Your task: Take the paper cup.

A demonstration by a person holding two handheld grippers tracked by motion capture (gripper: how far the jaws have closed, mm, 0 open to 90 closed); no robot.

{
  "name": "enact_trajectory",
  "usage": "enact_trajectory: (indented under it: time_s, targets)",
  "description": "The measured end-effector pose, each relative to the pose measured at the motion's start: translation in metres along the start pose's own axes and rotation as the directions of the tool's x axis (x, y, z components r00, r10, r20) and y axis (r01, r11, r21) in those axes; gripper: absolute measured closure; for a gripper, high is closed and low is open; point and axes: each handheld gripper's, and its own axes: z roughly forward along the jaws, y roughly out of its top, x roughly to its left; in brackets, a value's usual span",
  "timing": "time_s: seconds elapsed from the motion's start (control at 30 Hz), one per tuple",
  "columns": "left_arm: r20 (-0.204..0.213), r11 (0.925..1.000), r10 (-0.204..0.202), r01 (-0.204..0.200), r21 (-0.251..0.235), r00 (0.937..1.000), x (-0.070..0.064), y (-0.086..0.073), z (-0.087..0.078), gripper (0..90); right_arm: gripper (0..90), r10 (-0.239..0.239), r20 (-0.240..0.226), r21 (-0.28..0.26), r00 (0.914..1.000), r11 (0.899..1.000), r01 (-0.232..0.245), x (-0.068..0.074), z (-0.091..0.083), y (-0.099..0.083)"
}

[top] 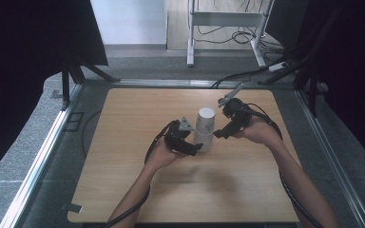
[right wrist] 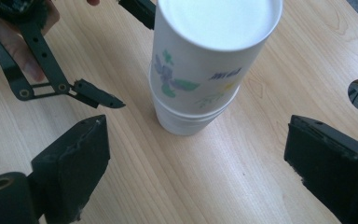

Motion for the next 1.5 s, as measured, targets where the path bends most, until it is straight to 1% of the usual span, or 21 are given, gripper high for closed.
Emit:
enact_trajectory:
  time_s: [0.1,0.13,0.17,0.2,0.37,0.63,0.67,0.7,0.73,0.83,0.9,1.03,1.13,1.23,1.37,1.5]
  targets:
    - [0.0,1.0,-0.003,0.003,-0.004,1.0,0.0,0.0,0.002,13.1,8.8,-0.008,0.003,0.023,1.0,1.0,0.008,-0.003,0.0,0.006]
    - [0.0,1.0,-0.003,0.003,-0.005,1.0,0.0,0.0,0.003,13.1,8.8,-0.008,0.003,0.023,1.0,1.0,0.008,-0.003,0.0,0.006]
    - [-0.001,1.0,-0.003,0.003,-0.006,1.0,0.001,0.0,0.004,13.3,9.6,-0.008,0.003,0.042,1.0,0.999,0.008,-0.004,0.001,0.01]
    - [-0.001,1.0,-0.003,0.003,-0.006,1.0,0.001,0.0,0.004,13.4,9.6,-0.008,0.003,0.042,1.0,0.999,0.008,-0.004,0.001,0.01]
    - [0.001,0.9997,-0.014,0.014,-0.02,0.9999,0.002,0.002,0.008,13.7,12.1,-0.016,-0.004,0.079,0.9999,0.997,0.016,-0.007,0.002,0.021]
    - [0.005,0.9992,-0.022,0.022,-0.034,0.9997,0.003,0.005,0.015,14.5,13.6,-0.034,-0.002,0.129,0.9994,0.991,0.034,-0.009,0.005,0.036]
    - [0.005,0.9992,-0.022,0.022,-0.034,0.9997,0.003,0.005,0.015,14.6,13.6,-0.034,-0.002,0.129,0.9994,0.991,0.034,-0.009,0.005,0.036]
    - [0.01,0.9992,-0.022,0.022,-0.032,0.9997,0.002,0.006,0.016,14.8,14.2,-0.039,-0.009,0.14,0.9992,0.989,0.04,-0.009,0.005,0.041]
    - [0.011,0.9993,-0.02,0.02,-0.032,0.9997,0.002,0.006,0.017,14.9,14.4,-0.033,-0.01,0.141,0.9994,0.989,0.034,-0.008,0.006,0.042]
    - [0.01,0.9991,-0.024,0.024,-0.034,0.9997,0.002,0.007,0.019,15.2,15.7,-0.046,-0.011,0.15,0.9989,0.988,0.048,-0.008,0.007,0.048]
    - [0.008,0.999,-0.026,0.026,-0.035,0.9996,0.003,0.007,0.02,16.0,16.2,-0.045,-0.009,0.162,0.999,0.986,0.046,-0.008,0.008,0.052]
    - [0.01,0.9982,-0.039,0.039,-0.045,0.9992,0.004,0.008,0.021,17.9,17.8,-0.05,-0.006,0.183,0.9987,0.982,0.05,-0.01,0.011,0.059]
    - [0.031,0.9968,-0.055,0.057,-0.057,0.998,0.004,0.008,0.022,18.0,18.5,-0.048,-0.006,0.194,0.9988,0.98,0.048,-0.011,0.014,0.063]
    - [0.035,0.9964,-0.056,0.058,-0.062,0.9978,0.004,0.009,0.023,18.0,19.4,-0.047,-0.014,0.193,0.9988,0.98,0.049,-0.012,0.016,0.066]
    - [0.032,0.9961,-0.056,0.058,-0.066,0.9979,0.005,0.01,0.023,19.4,21.3,-0.051,-0.024,0.203,0.9984,0.978,0.055,-0.012,0.019,0.07]
    - [0.032,0.9949,-0.068,0.07,-0.072,0.9972,0.006,0.01,0.023,21.8,23.9,-0.05,-0.036,0.208,0.9981,0.977,0.056,-0.012,0.023,0.076]
